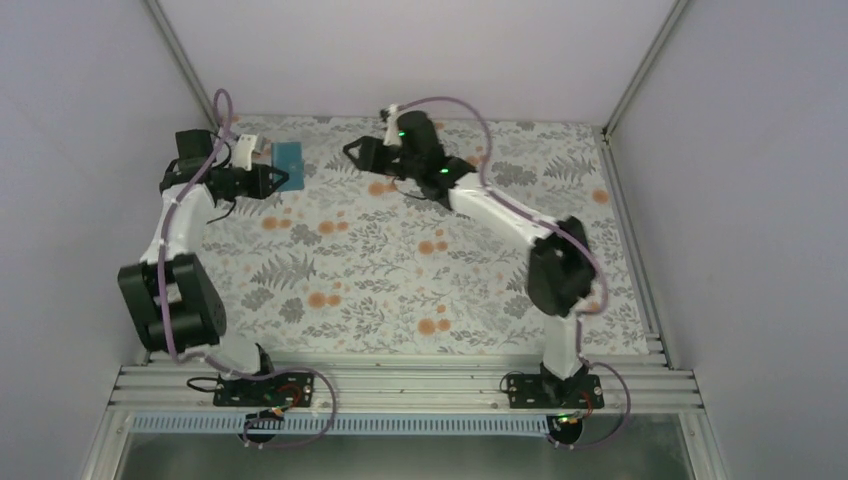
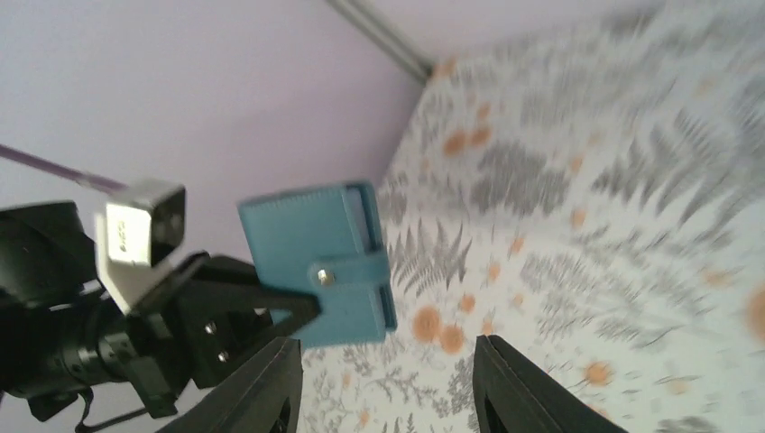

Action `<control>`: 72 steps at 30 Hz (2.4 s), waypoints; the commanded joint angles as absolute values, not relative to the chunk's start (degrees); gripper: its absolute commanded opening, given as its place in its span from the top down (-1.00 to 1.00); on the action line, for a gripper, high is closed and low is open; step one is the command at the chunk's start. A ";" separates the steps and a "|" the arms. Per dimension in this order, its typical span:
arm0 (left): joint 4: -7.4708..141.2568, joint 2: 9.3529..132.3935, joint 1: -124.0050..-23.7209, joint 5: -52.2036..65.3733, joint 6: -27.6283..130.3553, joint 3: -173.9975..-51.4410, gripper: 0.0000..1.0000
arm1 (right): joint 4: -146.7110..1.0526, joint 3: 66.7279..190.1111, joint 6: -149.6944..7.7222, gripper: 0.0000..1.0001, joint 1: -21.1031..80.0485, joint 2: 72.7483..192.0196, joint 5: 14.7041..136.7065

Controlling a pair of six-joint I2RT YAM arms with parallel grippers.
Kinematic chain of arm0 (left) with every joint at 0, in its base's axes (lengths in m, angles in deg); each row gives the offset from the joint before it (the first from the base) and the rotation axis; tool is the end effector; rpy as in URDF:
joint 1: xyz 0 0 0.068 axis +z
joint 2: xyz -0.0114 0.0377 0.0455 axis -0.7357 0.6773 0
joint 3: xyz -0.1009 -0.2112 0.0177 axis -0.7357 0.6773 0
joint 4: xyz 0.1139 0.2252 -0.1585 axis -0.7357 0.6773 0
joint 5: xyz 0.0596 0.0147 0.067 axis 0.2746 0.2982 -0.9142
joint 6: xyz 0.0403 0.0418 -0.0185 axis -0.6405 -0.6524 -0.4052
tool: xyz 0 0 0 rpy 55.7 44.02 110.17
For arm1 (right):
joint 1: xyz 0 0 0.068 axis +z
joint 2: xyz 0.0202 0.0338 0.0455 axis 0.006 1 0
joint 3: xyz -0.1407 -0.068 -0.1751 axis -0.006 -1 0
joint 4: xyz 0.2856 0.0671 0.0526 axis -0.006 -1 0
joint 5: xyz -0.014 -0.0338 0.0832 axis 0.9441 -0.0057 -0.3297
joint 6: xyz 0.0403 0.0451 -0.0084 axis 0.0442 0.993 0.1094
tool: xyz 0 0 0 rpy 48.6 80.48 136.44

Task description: Take the credit cards out of the card holder

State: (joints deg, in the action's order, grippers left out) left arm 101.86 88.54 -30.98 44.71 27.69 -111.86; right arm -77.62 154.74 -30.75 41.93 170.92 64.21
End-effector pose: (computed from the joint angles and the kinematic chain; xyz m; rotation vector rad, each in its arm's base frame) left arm 0.3727 0.0752 0.2023 0.2233 2.2643 -0.7594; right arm 0.3844 0.3611 0.2336 -0.1396 2.2010 1.2768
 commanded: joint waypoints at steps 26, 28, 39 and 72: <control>120.39 46.13 -43.61 19.93 34.54 -114.68 0.95 | -95.89 165.69 -54.38 0.26 73.48 154.64 108.88; 120.43 45.61 -43.58 21.72 34.37 -114.55 0.95 | -95.64 169.32 -55.59 0.25 73.91 157.64 107.75; 120.51 42.87 -43.58 26.28 34.31 -113.53 0.95 | -93.78 176.69 -55.71 0.38 70.36 163.14 106.69; 118.00 45.46 -43.60 27.02 34.37 -111.27 0.95 | -90.69 168.02 -49.18 0.09 63.38 157.15 94.36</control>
State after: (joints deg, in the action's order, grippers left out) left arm 118.93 45.60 -43.48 25.59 34.22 -110.92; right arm -89.42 163.98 -49.55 62.10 152.31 94.42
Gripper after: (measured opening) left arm 0.123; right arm 0.417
